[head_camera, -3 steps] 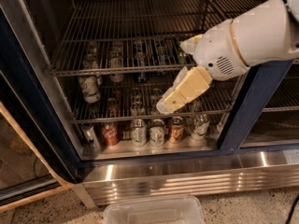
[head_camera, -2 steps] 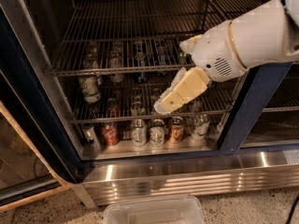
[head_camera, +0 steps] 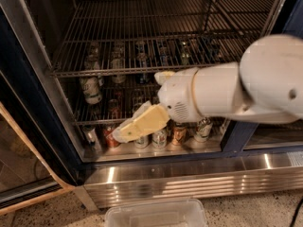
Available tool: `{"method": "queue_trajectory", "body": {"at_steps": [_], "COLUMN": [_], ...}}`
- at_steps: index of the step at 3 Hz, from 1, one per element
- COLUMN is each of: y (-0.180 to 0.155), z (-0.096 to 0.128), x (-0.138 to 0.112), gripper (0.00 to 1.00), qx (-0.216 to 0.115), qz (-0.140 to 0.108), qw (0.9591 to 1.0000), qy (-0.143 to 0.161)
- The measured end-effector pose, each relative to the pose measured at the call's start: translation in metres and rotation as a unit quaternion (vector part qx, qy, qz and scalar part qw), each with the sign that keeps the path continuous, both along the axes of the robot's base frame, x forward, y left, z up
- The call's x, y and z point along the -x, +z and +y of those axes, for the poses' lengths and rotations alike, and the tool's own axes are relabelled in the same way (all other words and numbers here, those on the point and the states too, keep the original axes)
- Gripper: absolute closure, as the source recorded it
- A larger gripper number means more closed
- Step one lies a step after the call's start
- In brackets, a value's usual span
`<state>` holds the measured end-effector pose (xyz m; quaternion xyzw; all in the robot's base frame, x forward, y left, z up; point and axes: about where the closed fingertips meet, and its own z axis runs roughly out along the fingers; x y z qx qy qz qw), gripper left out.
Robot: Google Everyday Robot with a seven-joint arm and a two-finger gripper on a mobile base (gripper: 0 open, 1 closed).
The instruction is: Pick pepsi can from middle shelf of fridge
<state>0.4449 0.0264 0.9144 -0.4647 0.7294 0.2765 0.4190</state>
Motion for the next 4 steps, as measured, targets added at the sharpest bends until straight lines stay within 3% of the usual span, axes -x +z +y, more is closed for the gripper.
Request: {"method": "queue_trajectory", "body": {"at_steps": [1, 2, 3, 4], "y": [-0.019, -0.039, -0.039, -0.048], "z": [0.034, 0.051, 0.051, 0.057], "x": [-0.015, -0.04, -0.039, -0.044], "gripper": [0.0, 0.0, 0.0, 0.0], "qx": [-0.053, -0.076, -0.076, -0.091], "qz": [-0.011, -0.021, -0.021, -0.024], "qw": [0.9983, 0.9955, 0.9955, 0.9926], "qy": [-0.02, -0.053, -0.052, -0.077]}}
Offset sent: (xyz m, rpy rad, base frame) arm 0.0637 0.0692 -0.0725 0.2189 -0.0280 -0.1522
